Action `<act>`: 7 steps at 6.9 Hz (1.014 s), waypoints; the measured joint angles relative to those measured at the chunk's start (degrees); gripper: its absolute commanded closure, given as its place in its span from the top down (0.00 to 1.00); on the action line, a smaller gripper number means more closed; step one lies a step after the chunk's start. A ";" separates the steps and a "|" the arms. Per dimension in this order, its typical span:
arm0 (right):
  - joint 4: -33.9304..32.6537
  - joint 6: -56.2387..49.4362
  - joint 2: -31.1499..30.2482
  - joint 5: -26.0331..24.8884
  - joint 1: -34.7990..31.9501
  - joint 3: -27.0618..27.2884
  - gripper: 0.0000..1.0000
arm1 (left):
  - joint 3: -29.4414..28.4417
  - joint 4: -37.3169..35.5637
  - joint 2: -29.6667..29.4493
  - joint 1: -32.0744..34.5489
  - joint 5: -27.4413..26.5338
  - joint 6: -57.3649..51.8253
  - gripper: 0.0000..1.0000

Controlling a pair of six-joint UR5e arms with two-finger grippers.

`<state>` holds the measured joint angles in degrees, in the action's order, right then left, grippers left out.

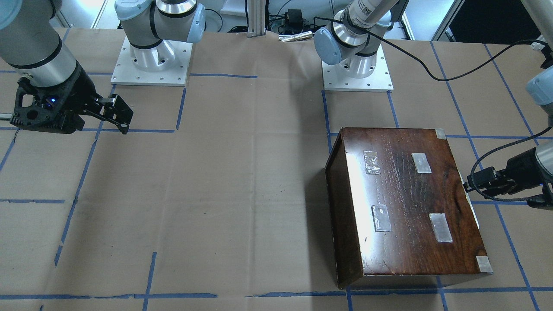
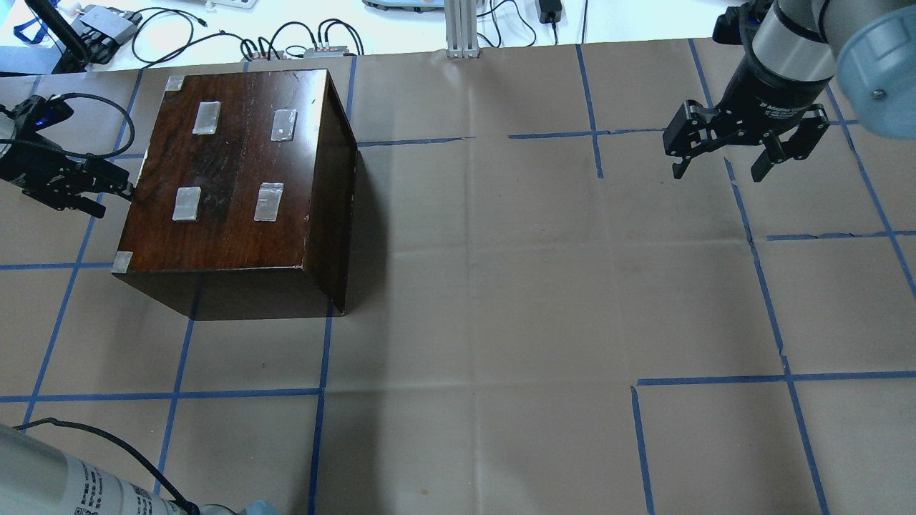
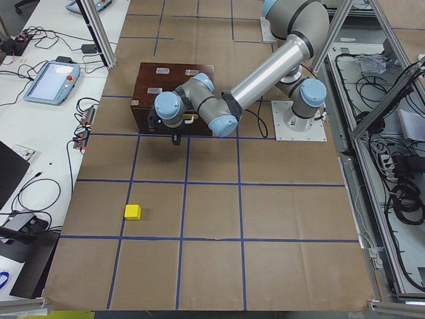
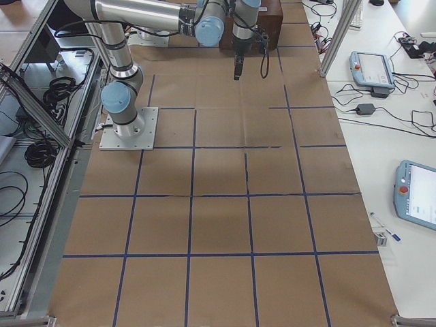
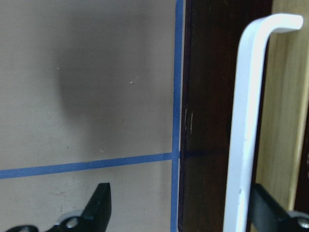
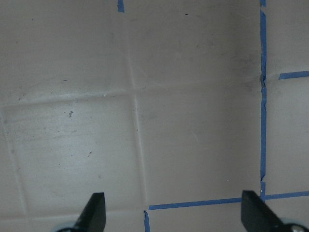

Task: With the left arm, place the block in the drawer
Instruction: 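Pull the drawer open outward with the left gripper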

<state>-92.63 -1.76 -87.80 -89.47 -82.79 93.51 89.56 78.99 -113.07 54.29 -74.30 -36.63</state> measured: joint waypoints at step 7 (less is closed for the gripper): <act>0.00 0.00 0.00 0.00 0.00 -0.02 1.00 | 0.15 -3.35 -0.33 -0.31 -0.48 -0.42 0.98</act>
<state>-92.63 -1.76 -87.80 -89.47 -82.79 93.49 89.71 75.64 -113.40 53.98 -74.78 -37.05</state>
